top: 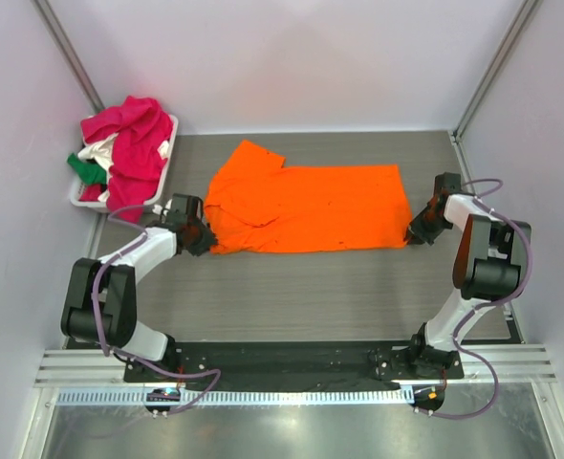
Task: Fold and stack the t-shirts
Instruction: Fold the tshirt
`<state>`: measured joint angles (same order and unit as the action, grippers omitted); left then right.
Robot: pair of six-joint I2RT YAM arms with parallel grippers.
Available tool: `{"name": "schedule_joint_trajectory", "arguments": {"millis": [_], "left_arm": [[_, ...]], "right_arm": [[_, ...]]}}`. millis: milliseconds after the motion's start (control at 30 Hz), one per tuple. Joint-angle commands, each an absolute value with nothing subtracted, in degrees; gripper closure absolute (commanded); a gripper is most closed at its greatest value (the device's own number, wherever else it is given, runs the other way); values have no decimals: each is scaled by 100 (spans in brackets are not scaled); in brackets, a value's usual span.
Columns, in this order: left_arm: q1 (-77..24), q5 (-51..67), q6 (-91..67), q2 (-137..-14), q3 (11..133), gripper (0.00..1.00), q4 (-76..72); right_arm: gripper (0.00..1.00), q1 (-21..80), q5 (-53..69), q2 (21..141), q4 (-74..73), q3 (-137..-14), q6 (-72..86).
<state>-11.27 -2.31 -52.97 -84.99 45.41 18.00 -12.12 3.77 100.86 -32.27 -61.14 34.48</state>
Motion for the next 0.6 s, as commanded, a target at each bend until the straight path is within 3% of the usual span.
{"name": "schedule_joint_trajectory", "arguments": {"millis": [0, 133, 300, 500, 567], "left_arm": [[-1107, -642, -5265, -8560, 5035, 81, 1354], [-1090, -571, -5028, -8526, 5624, 100, 1712], [-1020, -738, -4509, -8034, 6082, 100, 2714], [-984, -607, -4377, -7043, 5442, 100, 3365], [-984, -467, -4525, -6769, 4994, 95, 3462]], "right_arm": [[99, -1222, 237, 10292, -3041, -6354, 3463], [99, -1222, 159, 10099, -3366, -6653, 3454], [99, -1309, -228, 9415, -3937, -6715, 3357], [99, -1345, -79, 8694, -3999, -5811, 3462], [99, -1336, -114, 8368, -4008, -5382, 3550]]}}
